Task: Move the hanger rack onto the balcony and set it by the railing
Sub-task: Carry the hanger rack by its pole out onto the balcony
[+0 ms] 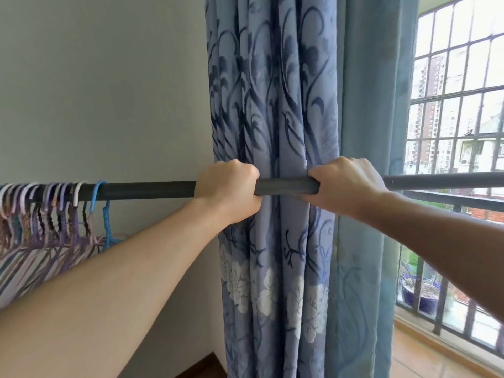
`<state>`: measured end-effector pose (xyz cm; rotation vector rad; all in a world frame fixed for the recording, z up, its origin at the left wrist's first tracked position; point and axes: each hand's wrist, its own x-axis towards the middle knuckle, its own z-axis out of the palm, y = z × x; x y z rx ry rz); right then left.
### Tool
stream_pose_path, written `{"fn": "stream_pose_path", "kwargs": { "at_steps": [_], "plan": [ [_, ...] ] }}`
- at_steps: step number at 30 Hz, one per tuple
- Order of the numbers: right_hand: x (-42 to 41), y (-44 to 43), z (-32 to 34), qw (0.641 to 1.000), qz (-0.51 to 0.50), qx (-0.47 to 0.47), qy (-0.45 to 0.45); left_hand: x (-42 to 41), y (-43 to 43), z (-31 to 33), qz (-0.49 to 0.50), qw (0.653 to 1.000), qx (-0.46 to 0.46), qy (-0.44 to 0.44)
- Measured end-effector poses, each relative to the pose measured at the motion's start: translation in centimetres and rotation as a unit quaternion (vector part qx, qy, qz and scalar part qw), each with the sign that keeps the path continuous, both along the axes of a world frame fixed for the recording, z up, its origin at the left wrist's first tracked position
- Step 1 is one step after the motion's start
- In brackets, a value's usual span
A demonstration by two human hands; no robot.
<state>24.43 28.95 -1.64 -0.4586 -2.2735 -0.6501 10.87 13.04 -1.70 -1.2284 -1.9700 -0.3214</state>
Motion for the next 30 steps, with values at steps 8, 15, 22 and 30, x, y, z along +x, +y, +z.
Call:
{"fn": "stream_pose_path", "kwargs": {
  "at_steps": [8, 15, 22, 30],
  "plan": [
    [7.2, 4.6, 1.2, 0.999, -0.001, 0.024, 0.043, 7.6, 4.4, 1.3, -0.007, 1.000, 0.003, 0.023],
    [14.6, 10.7, 0.9, 0.997, 0.037, -0.005, 0.063, 15.4, 10.8, 1.2, 0.013, 0.998, -0.018, 0.058],
    [18.3, 16.9, -0.2, 0.997, 0.020, -0.022, 0.065, 19.3, 16.8, 1.1, 0.012, 0.996, -0.059, 0.067],
    [19.6, 21.5, -0.7, 0.995, 0.025, -0.036, 0.095, 20.2, 21.4, 1.2, -0.034, 0.996, -0.050, 0.070]
  ]
}}
